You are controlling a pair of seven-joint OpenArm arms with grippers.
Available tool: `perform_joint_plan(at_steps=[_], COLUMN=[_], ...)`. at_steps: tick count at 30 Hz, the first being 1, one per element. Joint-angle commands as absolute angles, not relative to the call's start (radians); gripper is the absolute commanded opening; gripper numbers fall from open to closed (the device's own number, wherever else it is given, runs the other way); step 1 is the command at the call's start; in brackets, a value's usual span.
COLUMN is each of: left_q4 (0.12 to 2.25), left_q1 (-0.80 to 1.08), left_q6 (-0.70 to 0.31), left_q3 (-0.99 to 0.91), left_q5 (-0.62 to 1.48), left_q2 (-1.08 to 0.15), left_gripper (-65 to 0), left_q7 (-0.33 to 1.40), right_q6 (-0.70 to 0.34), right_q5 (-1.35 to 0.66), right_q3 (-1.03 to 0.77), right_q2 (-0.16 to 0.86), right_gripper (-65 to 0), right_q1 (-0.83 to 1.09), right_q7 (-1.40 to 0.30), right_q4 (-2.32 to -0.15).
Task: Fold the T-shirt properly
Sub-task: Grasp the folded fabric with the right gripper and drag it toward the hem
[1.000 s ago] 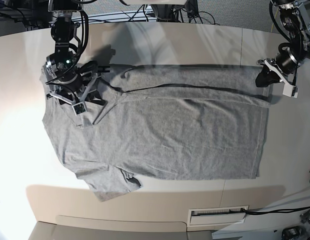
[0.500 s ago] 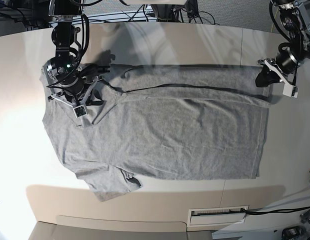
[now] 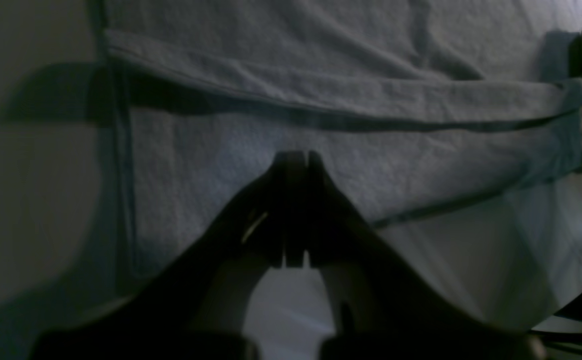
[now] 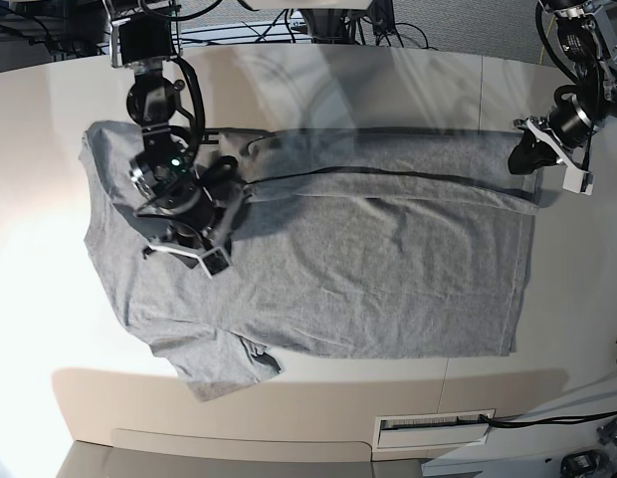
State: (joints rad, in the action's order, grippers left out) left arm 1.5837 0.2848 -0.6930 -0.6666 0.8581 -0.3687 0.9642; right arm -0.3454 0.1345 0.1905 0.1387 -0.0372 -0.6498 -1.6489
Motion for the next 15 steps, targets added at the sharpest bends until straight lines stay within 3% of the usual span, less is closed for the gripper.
perform_joint_plan(at_steps=[1, 9, 15], left_q4=[1.599, 1.599, 1.599], left_q1=[0.280, 0.280, 0.280], left_q6=[-0.698, -0.698, -0.698], left_q3=[-0.670, -0.670, -0.670], left_q5=[0.883, 0.883, 0.883], left_q2=[-0.387, -0.385, -0.385], left_gripper=[-65.0, -65.0, -65.0], left_q7=[0.943, 0.944, 0.943], right_q6=[-0.327, -0.224, -0.112], right_q5=[0.157, 0.211, 0.211], right_q3=[0.196, 0.194, 0.195], right_q2=[0.137, 0.110, 0.110], right_gripper=[-65.0, -65.0, -65.0], right_q1=[-0.064, -0.085, -0.166], right_q7=[-0.619, -0.543, -0.494], right_q4=[-1.666, -1.641, -1.464])
